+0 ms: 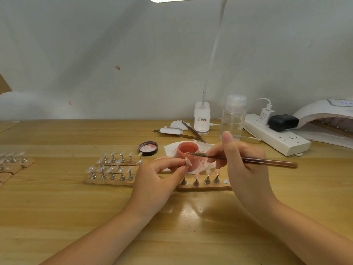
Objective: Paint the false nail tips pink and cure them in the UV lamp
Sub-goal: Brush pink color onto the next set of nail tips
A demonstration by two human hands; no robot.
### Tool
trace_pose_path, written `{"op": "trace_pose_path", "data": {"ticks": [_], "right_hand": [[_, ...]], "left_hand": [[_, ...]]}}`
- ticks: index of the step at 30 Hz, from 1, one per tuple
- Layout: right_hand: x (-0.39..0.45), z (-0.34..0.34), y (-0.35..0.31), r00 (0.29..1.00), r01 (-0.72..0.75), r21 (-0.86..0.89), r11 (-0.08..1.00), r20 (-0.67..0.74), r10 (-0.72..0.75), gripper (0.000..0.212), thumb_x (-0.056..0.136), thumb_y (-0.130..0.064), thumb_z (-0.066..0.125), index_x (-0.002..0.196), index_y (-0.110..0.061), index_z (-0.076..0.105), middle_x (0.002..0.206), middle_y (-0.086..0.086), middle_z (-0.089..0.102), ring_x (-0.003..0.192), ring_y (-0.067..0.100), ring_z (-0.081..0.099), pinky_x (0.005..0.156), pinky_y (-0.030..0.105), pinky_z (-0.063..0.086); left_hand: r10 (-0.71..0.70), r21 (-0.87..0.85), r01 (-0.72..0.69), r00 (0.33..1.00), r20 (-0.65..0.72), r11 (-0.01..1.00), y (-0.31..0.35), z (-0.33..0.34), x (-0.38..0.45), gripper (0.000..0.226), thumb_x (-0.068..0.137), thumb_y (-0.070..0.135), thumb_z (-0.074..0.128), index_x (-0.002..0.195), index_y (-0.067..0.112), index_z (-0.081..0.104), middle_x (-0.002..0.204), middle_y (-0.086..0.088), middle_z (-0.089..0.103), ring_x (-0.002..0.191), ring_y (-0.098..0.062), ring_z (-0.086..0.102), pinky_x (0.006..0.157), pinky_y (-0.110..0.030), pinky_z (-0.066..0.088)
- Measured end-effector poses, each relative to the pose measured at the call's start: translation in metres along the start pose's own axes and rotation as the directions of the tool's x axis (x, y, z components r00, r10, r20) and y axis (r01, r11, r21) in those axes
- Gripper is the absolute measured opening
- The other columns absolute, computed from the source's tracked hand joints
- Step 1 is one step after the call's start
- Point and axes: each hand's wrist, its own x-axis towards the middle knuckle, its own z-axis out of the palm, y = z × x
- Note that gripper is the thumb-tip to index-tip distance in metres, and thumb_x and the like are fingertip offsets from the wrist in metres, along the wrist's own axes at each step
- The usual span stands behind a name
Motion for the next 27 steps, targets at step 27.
{"op": "trace_pose_path", "data": {"ticks": [27], "right_hand": [[-0.01,-0.002,0.003,0.998,0.055,-0.075,0.996,-0.001,-0.055,0.036,0.088,-0.038,0.042,0.069,-0.021,0.067,0.069,-0.001,0.066,0.058,0.008,0.059,0.056,0.015,0.045]], "left_hand": [[-0.02,-0.032,0.02,1.0,-0.016,0.999,0.001,-0.001,0.0,0.004,0.067,0.032,0.071,0.069,0.033,0.067,0.076,0.021,0.068,0.073,0.006,0.06,0.067,-0.004,0.041]]}}
